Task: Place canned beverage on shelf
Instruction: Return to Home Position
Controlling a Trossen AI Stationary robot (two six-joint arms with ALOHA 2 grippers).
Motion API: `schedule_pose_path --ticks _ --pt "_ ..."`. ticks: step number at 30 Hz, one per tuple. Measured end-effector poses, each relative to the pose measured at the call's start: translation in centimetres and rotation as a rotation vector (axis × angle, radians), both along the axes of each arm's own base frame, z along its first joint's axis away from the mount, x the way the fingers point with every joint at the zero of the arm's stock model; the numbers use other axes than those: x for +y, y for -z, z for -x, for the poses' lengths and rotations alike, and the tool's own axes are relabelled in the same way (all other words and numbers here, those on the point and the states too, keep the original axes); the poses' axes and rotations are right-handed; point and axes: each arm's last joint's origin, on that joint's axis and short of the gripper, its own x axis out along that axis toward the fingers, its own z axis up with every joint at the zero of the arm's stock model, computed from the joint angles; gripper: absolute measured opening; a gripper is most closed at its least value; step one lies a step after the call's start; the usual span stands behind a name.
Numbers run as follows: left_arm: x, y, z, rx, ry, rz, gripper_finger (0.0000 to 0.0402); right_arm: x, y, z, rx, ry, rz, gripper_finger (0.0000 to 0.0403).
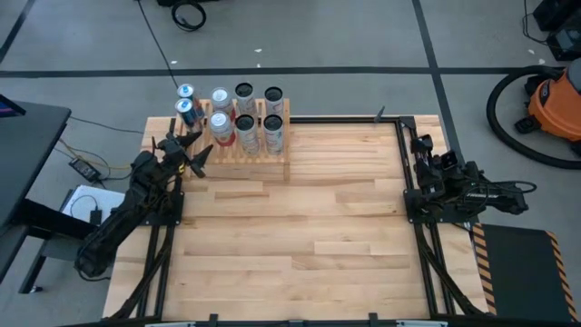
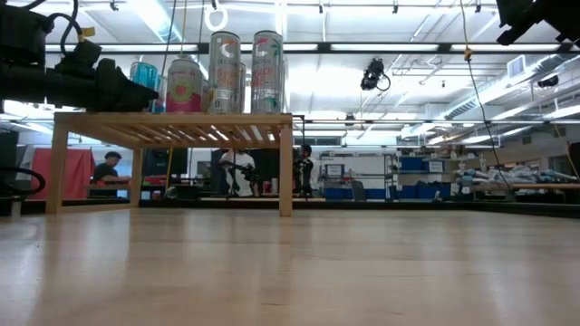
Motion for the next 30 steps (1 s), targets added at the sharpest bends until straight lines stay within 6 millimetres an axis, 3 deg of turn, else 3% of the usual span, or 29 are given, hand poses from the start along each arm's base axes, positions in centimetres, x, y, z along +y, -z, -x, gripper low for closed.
schedule_pose_path --ticks 30 --pt "-0.06 -0.71 0.04 -0.047 0.002 -0.061 0.0314 0.00 0.00 0.00 0.000 0.000 0.000 0.0317"
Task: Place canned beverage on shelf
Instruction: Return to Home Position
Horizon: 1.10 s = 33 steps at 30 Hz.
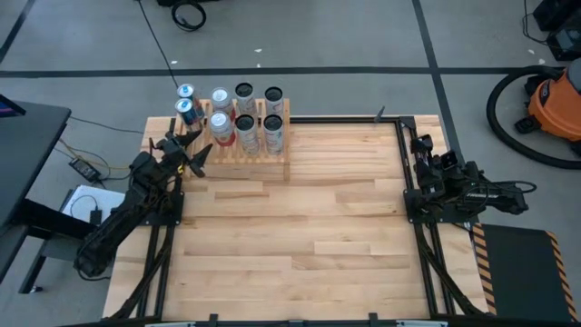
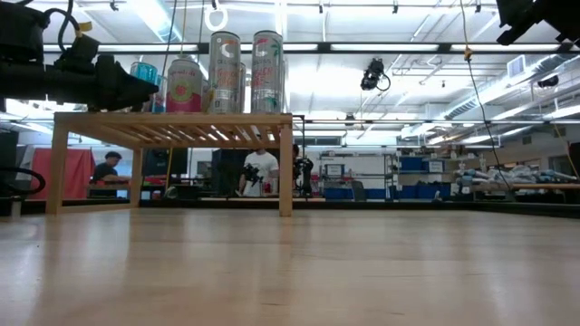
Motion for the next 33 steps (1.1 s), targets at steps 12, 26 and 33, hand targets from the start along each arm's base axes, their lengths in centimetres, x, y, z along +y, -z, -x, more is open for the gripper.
schedule_pose_path --ticks 12,26,33 --pt "0.0 -0.1 0.0 -0.004 0.000 -0.006 0.0314 0.0 0.0 0.0 0.000 0.000 0.000 0.0317" --pt "-0.6 0.2 -0.7 0.016 0.106 0.016 0.0314 0.0 0.0 0.0 0.000 0.000 0.000 0.0317" --pt "-1.9 0.2 -1.8 -0.004 0.320 0.057 0.0314 0.0 0.0 0.0 0.000 0.000 0.000 0.0317"
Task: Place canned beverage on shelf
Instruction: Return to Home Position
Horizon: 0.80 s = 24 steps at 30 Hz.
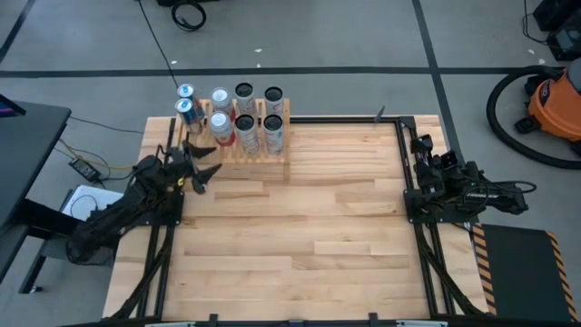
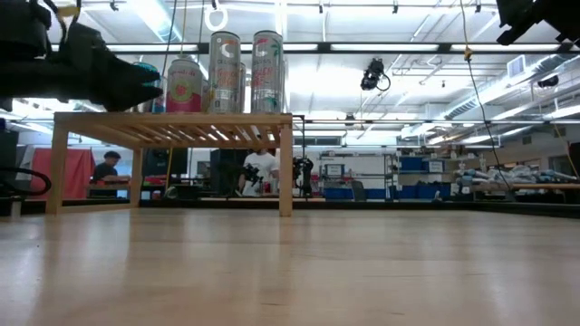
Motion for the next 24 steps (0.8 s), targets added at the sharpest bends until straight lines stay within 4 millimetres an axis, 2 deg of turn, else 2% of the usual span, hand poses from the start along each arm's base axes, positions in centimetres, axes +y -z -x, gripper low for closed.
schedule_pose_path --ticks 12,24 --pt "-3.8 0.0 -1.5 0.005 0.485 -0.010 0.0314 0.0 0.0 0.0 0.000 0.000 0.000 0.0317" --pt "-6.3 0.0 -1.7 0.004 0.744 -0.011 0.0314 0.0 0.0 0.0 0.000 0.000 0.000 0.0317"
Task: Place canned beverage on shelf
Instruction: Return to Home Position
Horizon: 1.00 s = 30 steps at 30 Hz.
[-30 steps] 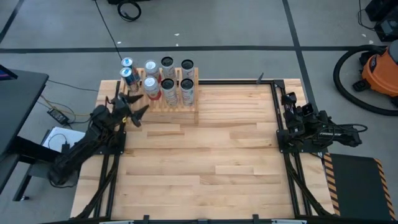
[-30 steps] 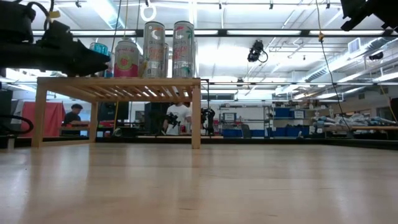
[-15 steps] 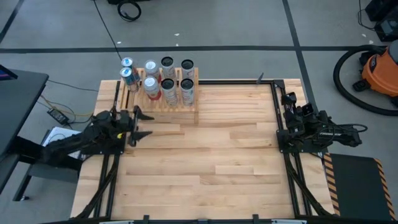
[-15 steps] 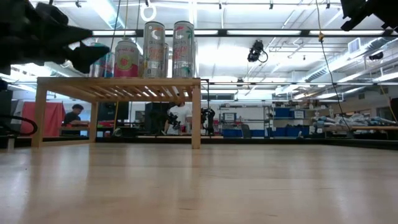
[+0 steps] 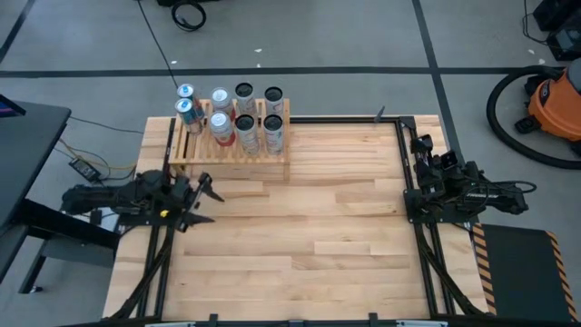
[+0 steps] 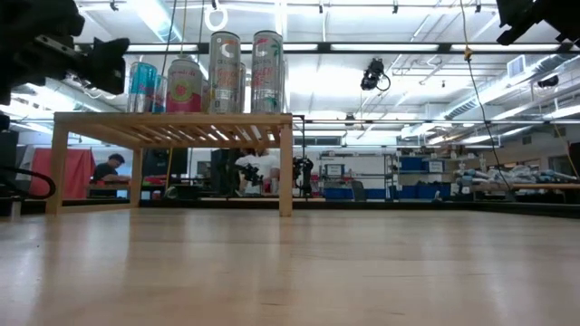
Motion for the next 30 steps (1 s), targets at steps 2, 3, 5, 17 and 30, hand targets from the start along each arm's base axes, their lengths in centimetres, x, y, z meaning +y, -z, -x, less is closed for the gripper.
schedule_pose_path --ticks 2,3,5,17,30 --pt "-0.28 0.00 0.02 0.000 0.028 0.000 0.0314 0.00 0.01 0.00 0.000 0.000 0.000 0.0317" --pt "-0.40 0.00 0.04 0.000 0.041 0.000 0.0314 0.00 0.01 -0.01 0.001 0.000 0.000 0.0317" --pt "-0.58 0.00 0.06 0.000 0.060 0.000 0.0314 0.00 0.01 -0.01 0.000 0.000 0.000 0.0317" --pt "-0.66 -0.02 0.07 -0.001 0.067 -0.001 0.0314 0.00 0.00 0.00 0.000 0.000 0.000 0.0317" --pt "-0.65 -0.01 0.07 -0.001 0.066 -0.001 0.0314 0.00 0.00 0.00 0.000 0.000 0.000 0.0317"
